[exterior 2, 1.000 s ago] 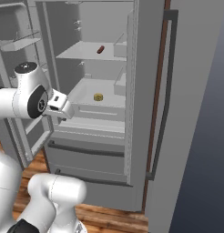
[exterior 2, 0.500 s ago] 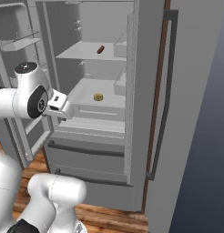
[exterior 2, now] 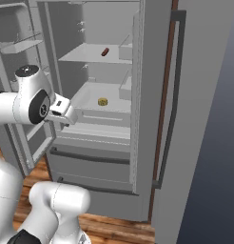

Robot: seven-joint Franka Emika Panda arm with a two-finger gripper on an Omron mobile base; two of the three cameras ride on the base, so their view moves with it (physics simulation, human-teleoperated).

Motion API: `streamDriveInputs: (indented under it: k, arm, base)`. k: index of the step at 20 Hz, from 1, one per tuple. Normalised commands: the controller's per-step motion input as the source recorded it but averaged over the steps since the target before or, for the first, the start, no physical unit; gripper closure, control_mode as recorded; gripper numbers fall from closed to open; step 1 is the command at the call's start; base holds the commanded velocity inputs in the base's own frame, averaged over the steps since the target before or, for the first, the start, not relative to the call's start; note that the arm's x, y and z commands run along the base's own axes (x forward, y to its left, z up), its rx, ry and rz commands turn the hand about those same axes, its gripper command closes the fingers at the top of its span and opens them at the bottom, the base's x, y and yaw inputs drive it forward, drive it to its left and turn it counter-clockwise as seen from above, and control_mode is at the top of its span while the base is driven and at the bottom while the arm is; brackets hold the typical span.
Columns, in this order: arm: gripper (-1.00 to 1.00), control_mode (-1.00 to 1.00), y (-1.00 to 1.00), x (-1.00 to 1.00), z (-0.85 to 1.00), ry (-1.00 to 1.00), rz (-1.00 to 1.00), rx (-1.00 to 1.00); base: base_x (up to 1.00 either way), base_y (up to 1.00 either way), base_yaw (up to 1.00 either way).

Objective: Retrieve the sausage and cheese from the fridge and place them on the cutting board on the counter.

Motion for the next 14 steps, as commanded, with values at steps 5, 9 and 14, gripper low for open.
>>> streamDriveInputs:
  k: [5,9,14]
  arm:
    - [-1.0,1.0,0.0,0.0,0.0,0.0,0.0,0.0]
    - [-1.0,1.0,0.0,0.0,0.0,0.0,0.0,0.0]
    - [-1.0,1.0,0.0,0.0,0.0,0.0,0.0,0.0]
  base:
    - [0.0,0.0,0.0]
    - [0.02,0.01,0.0]
    - [0.02,0.0,0.0]
